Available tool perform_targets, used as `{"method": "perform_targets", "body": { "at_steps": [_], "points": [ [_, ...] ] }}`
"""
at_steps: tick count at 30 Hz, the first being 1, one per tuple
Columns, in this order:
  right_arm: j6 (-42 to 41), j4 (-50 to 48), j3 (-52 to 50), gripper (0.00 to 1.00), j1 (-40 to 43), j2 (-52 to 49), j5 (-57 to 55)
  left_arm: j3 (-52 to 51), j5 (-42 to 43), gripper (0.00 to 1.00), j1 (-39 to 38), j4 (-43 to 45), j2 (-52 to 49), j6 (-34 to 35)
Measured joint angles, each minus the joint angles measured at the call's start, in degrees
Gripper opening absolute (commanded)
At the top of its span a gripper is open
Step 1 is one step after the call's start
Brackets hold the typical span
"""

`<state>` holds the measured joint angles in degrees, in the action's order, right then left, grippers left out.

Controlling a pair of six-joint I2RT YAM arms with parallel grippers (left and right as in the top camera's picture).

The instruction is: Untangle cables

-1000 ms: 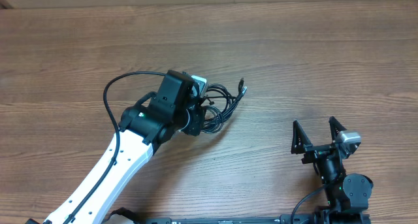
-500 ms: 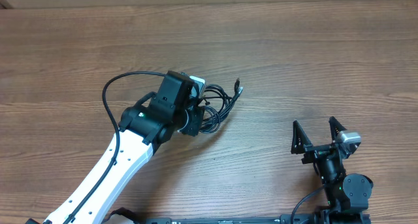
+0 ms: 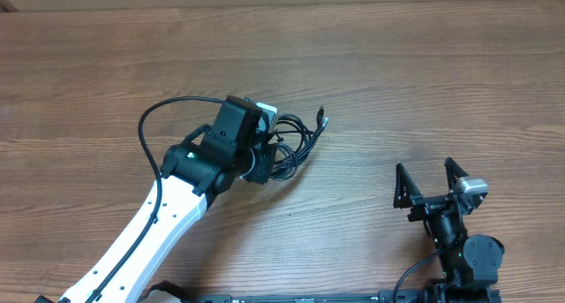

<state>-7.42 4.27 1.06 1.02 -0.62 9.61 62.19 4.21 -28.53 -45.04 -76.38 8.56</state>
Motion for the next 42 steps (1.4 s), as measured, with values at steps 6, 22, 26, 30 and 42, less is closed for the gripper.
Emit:
{"method": "perform_targets", "body": {
  "at_steps": [6,22,26,30,42],
  "points": [
    [0.0,0.0,0.0,1.00,0.0,0.0,0.0,0.0,0.0,0.04,0.0,0.0,0.0,0.0],
    [0.0,0.0,0.0,1.00,0.0,0.0,0.0,0.0,0.0,0.04,0.0,0.5,0.0,-1.3],
    [0.0,0.0,0.0,1.00,0.0,0.0,0.0,0.0,0.0,0.04,0.0,1.1,0.0,-1.7],
    [0.0,0.0,0.0,1.00,0.0,0.0,0.0,0.0,0.1,0.04,0.0,1.3,0.0,-1.7],
    [0.1,0.0,0.0,1.00,0.0,0.0,-0.2,0.0,4.9,0.04,0.0,0.2,0.0,-13.4]
  ]
}}
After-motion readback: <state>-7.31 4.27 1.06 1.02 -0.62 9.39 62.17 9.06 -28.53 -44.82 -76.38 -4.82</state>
